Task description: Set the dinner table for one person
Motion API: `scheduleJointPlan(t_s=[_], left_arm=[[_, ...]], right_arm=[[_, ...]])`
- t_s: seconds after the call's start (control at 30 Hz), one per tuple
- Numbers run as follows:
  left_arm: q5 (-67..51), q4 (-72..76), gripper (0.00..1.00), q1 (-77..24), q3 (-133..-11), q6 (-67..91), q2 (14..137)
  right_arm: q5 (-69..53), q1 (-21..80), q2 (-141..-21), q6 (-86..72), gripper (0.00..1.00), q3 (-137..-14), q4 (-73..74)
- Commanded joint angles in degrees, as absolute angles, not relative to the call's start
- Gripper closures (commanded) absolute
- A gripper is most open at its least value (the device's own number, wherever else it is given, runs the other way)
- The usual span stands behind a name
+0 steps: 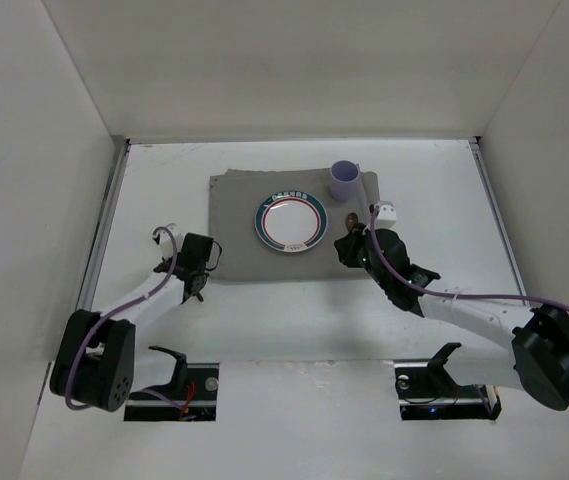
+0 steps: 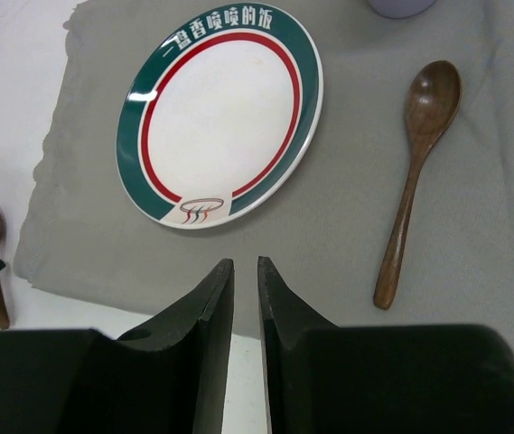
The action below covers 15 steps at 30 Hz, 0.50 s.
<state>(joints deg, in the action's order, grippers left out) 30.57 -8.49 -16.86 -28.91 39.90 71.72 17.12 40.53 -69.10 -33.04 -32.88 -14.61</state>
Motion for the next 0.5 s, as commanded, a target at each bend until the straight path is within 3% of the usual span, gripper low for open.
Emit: scheduleJointPlan(t_s=[0.0,0.13,0.3,0.47], left_arm=[[33.21,-17.39,0.94,-19.19,-33.91,36.22,65.75],[33.32,-21.7,0.94,-23.5,-42.6,31.13,67.13],[33.66,-20.57,0.94,-32.37,-56.75,21.47,79.42],[34.8,-19.25,0.93,-34.58,-65.3,13.89,92.1]], right_arm=[[16.79,40.74,-68.64,-33.31,0.77,-34.37,-17.84],[16.44,40.47,-68.73,-33.4,0.77,-34.28,-18.02],[16.35,40.3,-68.38,-33.84,0.77,-34.01,-18.02],[16.61,40.12,-68.29,-34.01,0.77,-33.75,-18.19]])
